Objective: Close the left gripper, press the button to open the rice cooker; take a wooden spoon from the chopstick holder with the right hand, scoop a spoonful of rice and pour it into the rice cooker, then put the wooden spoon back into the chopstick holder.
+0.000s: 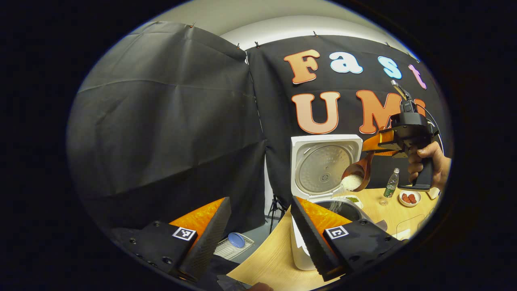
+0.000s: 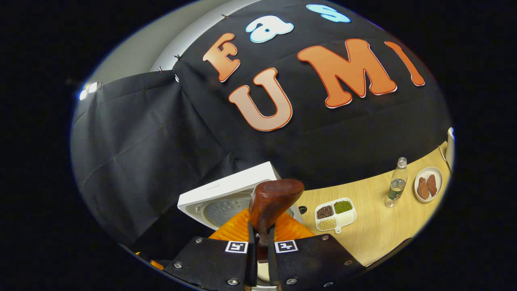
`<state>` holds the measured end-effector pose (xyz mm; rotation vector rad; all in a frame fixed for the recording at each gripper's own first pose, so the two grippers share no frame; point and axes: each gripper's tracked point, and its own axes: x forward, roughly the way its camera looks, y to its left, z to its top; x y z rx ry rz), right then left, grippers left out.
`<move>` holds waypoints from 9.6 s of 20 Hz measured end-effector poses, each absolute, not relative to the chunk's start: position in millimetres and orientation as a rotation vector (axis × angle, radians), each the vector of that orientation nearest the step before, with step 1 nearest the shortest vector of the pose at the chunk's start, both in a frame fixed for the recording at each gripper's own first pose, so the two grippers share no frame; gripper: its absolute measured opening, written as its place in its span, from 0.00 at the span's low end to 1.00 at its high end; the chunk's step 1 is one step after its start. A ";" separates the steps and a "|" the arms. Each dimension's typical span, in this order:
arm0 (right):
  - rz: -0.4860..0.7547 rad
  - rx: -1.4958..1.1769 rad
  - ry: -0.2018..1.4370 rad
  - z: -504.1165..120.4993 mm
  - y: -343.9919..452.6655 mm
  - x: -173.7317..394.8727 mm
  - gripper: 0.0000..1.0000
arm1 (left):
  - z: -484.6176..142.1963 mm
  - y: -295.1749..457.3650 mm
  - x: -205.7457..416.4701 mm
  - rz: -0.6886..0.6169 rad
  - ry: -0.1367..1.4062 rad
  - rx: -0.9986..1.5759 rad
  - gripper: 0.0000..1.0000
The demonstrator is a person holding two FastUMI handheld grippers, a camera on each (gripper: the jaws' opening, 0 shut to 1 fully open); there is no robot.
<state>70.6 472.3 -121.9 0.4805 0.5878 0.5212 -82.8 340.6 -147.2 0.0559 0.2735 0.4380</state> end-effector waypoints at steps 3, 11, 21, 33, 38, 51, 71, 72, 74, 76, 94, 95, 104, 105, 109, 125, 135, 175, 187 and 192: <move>0.530 0.434 0.554 -116.5 477.7 72.5 0.10 | -148.2 341.1 -83.7 0.443 0.283 0.049 0.97; 0.582 0.283 0.438 -97.3 490.0 73.8 0.10 | -154.2 344.0 -82.8 0.463 0.293 0.045 0.97; 0.693 0.099 0.280 -71.2 514.1 60.8 0.10 | -157.9 344.5 -82.0 0.476 0.298 0.034 1.00; 0.838 -0.115 0.104 -47.0 538.9 30.8 0.10 | -153.3 345.8 -81.1 0.490 0.281 0.064 0.97; 0.827 0.004 0.191 -55.2 514.7 28.1 0.10 | -150.1 344.2 -78.3 0.481 0.272 0.081 0.97; 0.629 0.406 0.473 -100.4 328.1 42.6 0.10 | -132.3 222.5 -51.1 0.367 0.254 0.088 1.00; 0.024 0.439 0.662 -228.1 -26.4 -40.3 0.10 | -135.2 48.7 -2.9 0.149 0.336 -0.059 0.97; 0.009 0.435 0.667 -231.6 -36.9 -45.4 0.10 | -136.6 43.6 -1.9 0.144 0.347 -0.087 0.97; -0.008 0.439 0.677 -240.7 -50.3 -53.9 0.10 | -138.3 40.1 -0.1 0.149 0.368 -0.139 0.97; -0.016 0.446 0.684 -250.7 -60.3 -58.8 0.10 | -134.9 41.4 3.7 0.168 0.369 -0.155 1.00; -0.039 0.445 0.884 -336.3 -64.5 -94.3 0.23 | -92.1 125.5 18.0 0.353 0.328 -0.078 0.97; -0.054 0.440 0.876 -332.4 -68.1 -95.0 0.13 | -86.2 132.9 23.8 0.353 0.317 -0.071 0.96; -0.184 0.362 0.761 -262.5 -107.9 -94.8 0.84 | -42.3 205.3 104.0 0.394 0.277 -0.054 0.97; -0.193 0.349 0.733 -248.9 -110.8 -94.1 0.87 | -39.1 210.1 115.8 0.384 0.268 -0.064 0.97; -0.199 0.274 0.632 -192.4 -111.6 -85.7 0.87 | -42.8 233.8 164.4 0.360 0.309 -0.130 0.96; -0.145 0.173 0.493 -120.2 -79.1 -74.5 0.87 | -142.2 241.1 187.7 0.376 0.910 -0.108 0.98; -0.030 0.164 0.499 -127.5 -64.9 -53.9 0.87 | -278.2 177.0 64.9 0.255 1.347 -0.169 0.98; 0.215 0.054 0.107 -45.7 77.3 -2.7 0.87 | 23.2 22.6 11.0 0.059 -0.168 0.123 1.00; 0.189 0.061 0.132 -47.7 74.8 -1.2 0.87 | 11.1 25.1 13.3 0.062 -0.127 0.092 0.99; 0.195 0.048 0.132 -46.4 79.9 -1.5 0.87 | 5.0 25.6 13.6 0.060 -0.107 0.091 0.99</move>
